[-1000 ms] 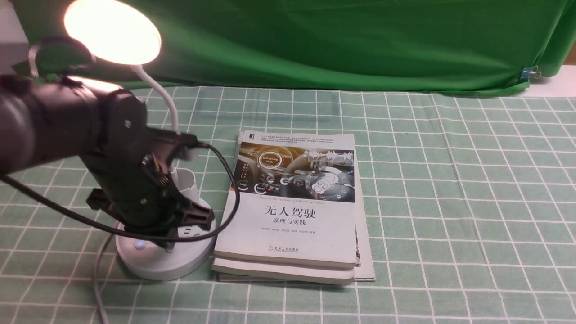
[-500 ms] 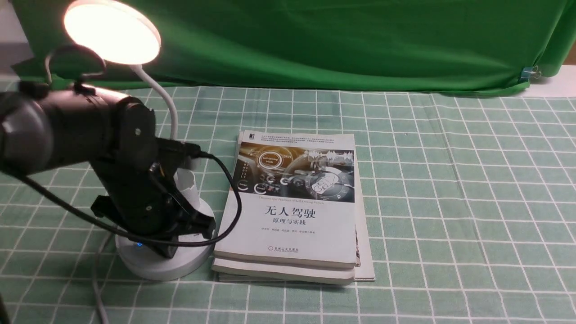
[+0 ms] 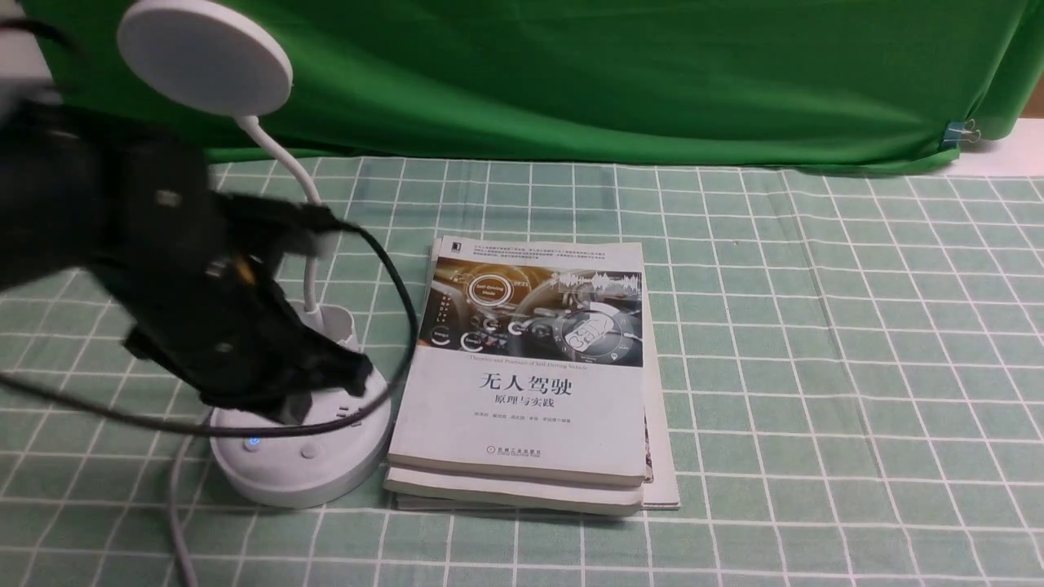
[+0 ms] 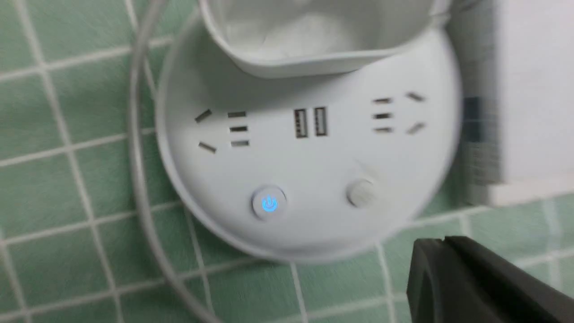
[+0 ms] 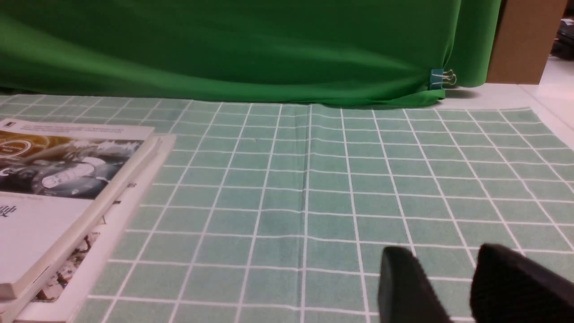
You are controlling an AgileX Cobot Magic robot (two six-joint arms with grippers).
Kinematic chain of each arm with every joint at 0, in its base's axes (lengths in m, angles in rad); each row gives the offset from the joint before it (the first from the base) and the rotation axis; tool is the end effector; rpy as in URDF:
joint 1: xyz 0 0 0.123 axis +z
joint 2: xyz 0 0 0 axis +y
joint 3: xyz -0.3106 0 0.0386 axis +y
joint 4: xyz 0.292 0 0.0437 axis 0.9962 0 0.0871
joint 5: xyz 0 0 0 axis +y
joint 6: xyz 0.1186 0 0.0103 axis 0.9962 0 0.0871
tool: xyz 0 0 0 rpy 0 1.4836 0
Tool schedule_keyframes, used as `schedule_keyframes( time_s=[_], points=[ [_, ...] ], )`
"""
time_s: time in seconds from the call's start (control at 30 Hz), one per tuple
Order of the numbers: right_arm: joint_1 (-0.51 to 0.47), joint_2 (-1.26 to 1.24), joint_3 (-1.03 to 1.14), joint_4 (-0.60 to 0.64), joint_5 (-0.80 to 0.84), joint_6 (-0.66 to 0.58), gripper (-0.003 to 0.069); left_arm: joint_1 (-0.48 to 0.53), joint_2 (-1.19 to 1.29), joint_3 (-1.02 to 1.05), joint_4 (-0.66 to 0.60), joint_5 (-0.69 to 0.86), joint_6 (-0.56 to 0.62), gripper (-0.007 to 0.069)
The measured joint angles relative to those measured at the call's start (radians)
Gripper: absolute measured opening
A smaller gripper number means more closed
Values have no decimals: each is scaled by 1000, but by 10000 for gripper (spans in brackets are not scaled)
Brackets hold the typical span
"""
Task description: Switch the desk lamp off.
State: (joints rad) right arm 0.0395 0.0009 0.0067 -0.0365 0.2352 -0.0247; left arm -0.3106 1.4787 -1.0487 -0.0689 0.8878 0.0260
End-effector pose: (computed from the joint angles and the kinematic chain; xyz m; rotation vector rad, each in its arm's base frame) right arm 0.0993 0.0029 0.1849 -0.0797 1.7245 -0.0226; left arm 0.3153 -0.1079 0.2418 0.4230 2.7775 -0.1532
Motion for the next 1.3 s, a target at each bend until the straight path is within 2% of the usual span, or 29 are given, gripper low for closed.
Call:
schedule_keyframes(
  time_s=[0.23, 0.57, 0.7, 0.87, 1.3],
  points=[
    [0, 0, 0, 0, 0, 0, 242, 0, -362, 175, -43, -43, 23, 0],
    [0, 0, 0, 0, 0, 0, 242, 0, -1075, 589, -104, -412, 50, 0],
    [0, 0, 0, 0, 0, 0, 242, 0, -1250, 687, -104, -443, 50, 0],
    [0, 0, 0, 0, 0, 0, 242, 0, -1392, 772, -103, -448, 50, 0],
    [0, 0, 0, 0, 0, 0, 242, 0, -1412, 847, -77, -447, 53, 0]
  ],
)
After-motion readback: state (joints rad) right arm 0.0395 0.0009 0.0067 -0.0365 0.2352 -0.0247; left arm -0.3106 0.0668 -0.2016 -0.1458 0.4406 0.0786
